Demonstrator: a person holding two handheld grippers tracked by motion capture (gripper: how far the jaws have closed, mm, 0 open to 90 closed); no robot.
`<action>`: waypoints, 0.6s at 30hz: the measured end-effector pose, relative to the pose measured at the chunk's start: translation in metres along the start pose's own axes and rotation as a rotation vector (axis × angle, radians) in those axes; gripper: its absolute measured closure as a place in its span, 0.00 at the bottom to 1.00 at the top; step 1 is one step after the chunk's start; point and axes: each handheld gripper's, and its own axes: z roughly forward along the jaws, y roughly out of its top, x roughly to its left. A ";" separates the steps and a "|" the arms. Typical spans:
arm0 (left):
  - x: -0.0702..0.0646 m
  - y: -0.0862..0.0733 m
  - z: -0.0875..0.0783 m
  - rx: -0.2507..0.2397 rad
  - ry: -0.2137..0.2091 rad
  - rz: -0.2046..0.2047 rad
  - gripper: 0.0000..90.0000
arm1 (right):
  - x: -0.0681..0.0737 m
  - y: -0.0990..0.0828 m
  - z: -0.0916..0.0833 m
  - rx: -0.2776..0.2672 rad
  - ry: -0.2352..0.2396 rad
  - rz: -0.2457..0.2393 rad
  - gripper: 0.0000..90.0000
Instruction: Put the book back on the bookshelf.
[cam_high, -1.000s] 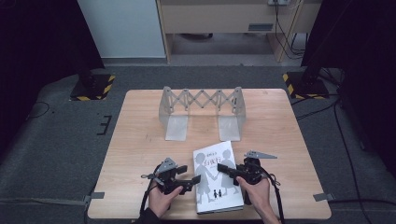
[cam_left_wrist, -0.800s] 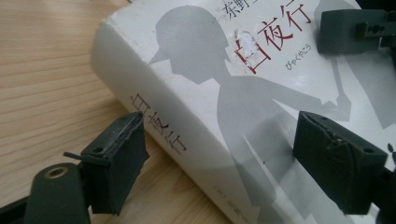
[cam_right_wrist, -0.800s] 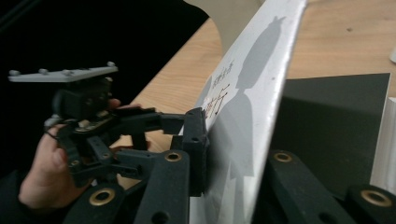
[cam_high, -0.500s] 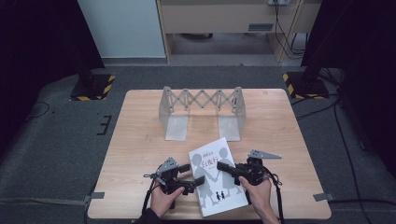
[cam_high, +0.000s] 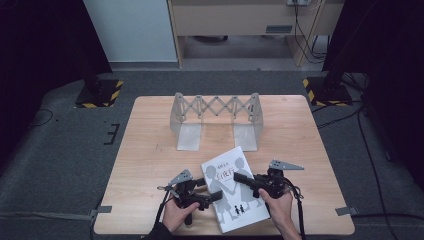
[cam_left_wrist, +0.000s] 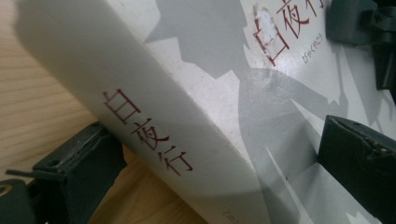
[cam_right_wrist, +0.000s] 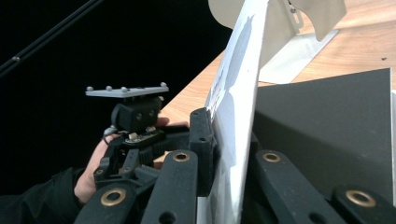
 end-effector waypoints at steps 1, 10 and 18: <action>-0.001 -0.001 0.001 0.003 -0.008 -0.006 0.00 | 0.001 0.000 0.000 -0.004 0.005 -0.002 0.93; 0.000 0.000 0.004 0.038 -0.014 -0.034 0.00 | -0.003 0.000 0.002 0.001 0.014 0.016 0.93; 0.001 -0.002 0.006 0.044 -0.010 -0.028 0.00 | -0.008 -0.001 0.002 0.022 -0.020 0.008 0.89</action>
